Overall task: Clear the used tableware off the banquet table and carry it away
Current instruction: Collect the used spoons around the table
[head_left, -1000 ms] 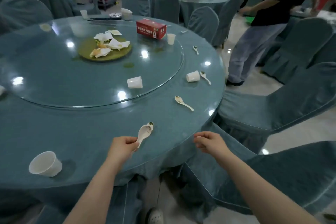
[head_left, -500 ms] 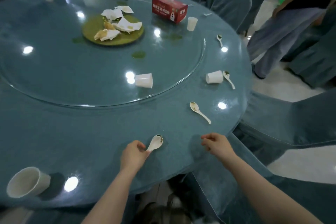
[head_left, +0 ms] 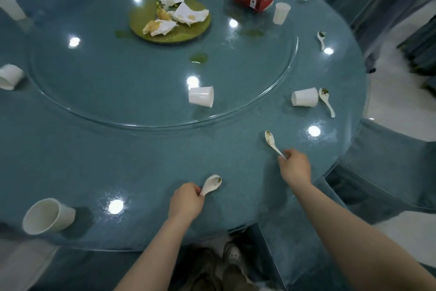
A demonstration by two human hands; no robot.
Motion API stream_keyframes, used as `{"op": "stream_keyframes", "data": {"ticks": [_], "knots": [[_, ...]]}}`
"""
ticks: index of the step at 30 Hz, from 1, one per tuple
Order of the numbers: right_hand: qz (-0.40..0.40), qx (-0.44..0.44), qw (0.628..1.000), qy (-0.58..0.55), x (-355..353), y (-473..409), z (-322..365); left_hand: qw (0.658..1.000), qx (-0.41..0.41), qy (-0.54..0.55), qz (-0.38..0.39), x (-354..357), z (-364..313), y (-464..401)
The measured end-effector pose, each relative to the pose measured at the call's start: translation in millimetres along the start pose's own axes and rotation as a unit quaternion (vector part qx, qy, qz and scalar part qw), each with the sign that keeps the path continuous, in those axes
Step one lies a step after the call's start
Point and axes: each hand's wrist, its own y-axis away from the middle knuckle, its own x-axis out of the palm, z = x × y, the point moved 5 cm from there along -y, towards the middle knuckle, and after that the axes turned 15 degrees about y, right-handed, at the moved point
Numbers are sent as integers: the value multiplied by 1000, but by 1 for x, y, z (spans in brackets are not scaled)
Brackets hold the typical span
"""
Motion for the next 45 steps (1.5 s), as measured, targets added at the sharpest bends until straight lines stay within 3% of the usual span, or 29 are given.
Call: {"op": "stream_keyframes", "data": {"ticks": [4,8,12,17,23,28,32,38,45], "knots": [[28,12,999,-18,2,3,-4,1000,-9,3,29,1,-3,-2],[62,10,993,-100,-1,26,-3,993,-18,104,50,-2,-7,-1],[58,-9,979,-194,-25,57,1,949,-24,300,90,-4,-39,7],[33,-50,956,-288,-82,91,9,894,25,421,153,6,-110,28],[-15,-92,937,-338,-140,136,-4,855,98,461,216,30,-183,71],[-56,-111,929,-348,-176,160,-38,847,133,453,243,57,-227,119],[-96,-103,932,-334,-197,176,-96,841,146,439,279,104,-255,168],[-152,-61,927,-338,-226,222,-238,828,152,422,338,213,-276,273],[-183,21,914,-362,-254,277,-429,787,67,442,425,365,-285,407]]}}
